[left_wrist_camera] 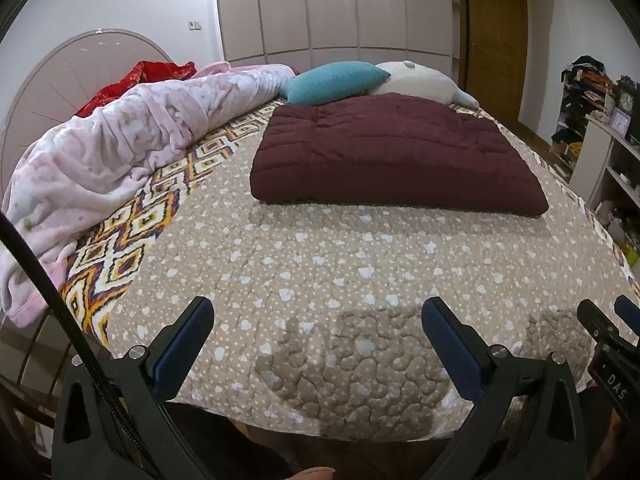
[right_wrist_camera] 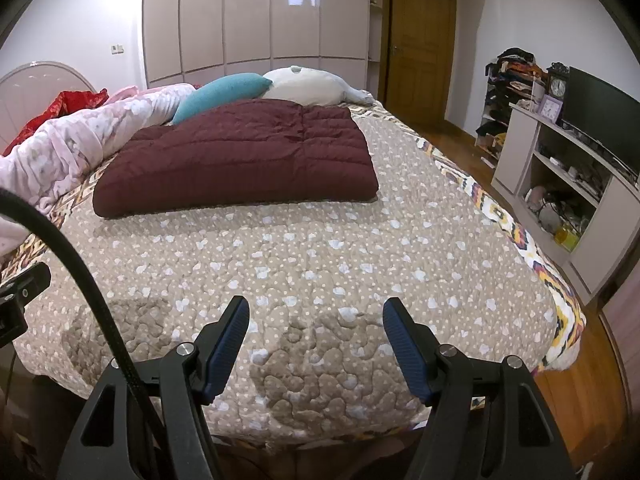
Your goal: Fold large clothes
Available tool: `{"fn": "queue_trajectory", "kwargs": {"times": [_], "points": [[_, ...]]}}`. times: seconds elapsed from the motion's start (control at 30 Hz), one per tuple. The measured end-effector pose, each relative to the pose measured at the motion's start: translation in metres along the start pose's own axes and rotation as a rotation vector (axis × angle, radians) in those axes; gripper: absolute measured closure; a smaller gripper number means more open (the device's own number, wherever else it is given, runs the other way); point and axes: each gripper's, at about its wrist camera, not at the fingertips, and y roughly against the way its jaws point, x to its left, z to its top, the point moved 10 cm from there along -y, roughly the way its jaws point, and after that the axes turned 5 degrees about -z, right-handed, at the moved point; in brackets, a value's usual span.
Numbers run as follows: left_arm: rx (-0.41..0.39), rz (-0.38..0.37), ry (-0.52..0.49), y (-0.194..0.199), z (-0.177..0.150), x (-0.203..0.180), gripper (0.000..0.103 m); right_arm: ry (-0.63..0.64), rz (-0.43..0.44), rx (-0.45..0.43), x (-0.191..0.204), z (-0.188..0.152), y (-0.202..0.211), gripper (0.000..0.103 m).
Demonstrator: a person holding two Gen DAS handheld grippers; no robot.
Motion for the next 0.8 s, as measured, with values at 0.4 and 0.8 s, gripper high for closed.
{"fn": "queue_trajectory", "kwargs": {"times": [0.4,0.8], "points": [[0.054,-0.027,0.021,-0.011,-0.009,0.001,0.0,0.007,-0.012,0.023,0.001,-0.005,-0.007,0.029],[0.069,-0.031,0.017,-0.014,-0.013,0.0,0.0,0.024,-0.016,0.034,0.005,-0.008,-0.009,0.029]]}}
